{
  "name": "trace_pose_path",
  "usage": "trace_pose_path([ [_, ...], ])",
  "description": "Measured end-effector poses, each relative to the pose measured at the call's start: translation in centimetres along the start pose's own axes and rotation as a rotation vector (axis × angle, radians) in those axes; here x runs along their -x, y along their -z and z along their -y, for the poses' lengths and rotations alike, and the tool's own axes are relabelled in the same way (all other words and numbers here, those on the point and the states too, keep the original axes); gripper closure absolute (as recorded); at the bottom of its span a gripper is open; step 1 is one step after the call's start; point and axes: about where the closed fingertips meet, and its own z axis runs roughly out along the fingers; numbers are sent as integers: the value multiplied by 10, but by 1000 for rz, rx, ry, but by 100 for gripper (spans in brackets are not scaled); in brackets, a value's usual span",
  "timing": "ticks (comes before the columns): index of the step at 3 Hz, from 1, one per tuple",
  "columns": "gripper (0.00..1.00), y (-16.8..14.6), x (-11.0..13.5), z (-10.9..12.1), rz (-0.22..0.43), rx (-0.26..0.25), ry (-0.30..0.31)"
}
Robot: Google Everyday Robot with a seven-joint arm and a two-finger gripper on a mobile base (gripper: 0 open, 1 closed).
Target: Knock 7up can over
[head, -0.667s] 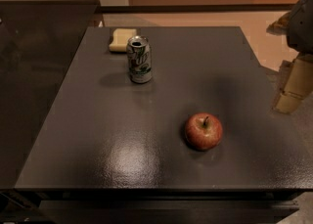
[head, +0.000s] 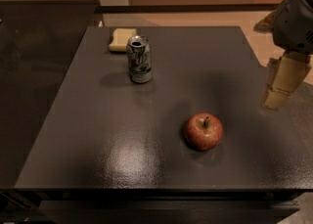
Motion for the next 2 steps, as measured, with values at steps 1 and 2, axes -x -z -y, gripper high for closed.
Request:
trace_pose_path([
  [1, 0, -20, 19, 15, 39, 15, 45],
  [2, 0, -46, 39, 32, 77, 32, 76],
])
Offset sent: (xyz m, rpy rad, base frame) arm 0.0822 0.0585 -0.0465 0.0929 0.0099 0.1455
